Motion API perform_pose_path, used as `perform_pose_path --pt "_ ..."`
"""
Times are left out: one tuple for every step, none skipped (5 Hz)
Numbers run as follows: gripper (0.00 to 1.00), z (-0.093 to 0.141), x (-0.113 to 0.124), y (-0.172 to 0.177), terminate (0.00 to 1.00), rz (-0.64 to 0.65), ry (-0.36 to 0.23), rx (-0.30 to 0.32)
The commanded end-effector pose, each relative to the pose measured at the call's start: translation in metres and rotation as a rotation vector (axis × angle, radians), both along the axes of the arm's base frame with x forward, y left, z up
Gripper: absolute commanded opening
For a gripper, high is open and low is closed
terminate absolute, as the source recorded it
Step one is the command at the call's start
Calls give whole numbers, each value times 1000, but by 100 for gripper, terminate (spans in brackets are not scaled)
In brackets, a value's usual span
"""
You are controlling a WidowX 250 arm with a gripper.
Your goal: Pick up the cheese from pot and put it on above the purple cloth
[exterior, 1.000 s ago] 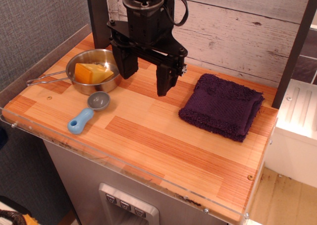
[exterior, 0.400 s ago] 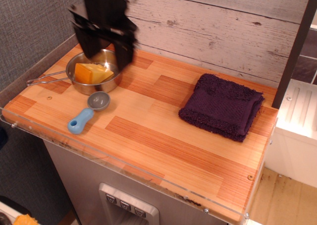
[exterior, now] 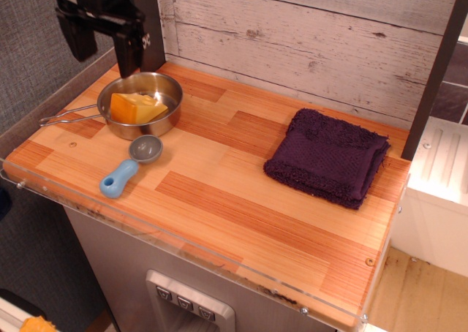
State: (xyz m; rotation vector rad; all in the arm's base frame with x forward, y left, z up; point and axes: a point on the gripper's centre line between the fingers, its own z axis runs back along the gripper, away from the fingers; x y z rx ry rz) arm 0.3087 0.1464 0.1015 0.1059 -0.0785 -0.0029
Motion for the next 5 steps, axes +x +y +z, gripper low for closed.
perform_pose_path --pt "100 -11 13 6 0 -4 2 11" --pt "100 -23 19 14 0 -10 18 8" --pt "100 -37 19 23 0 5 51 0" --pt "100 -46 22 15 0 -16 66 -8" --pt "100 -51 26 5 0 -45 78 2"
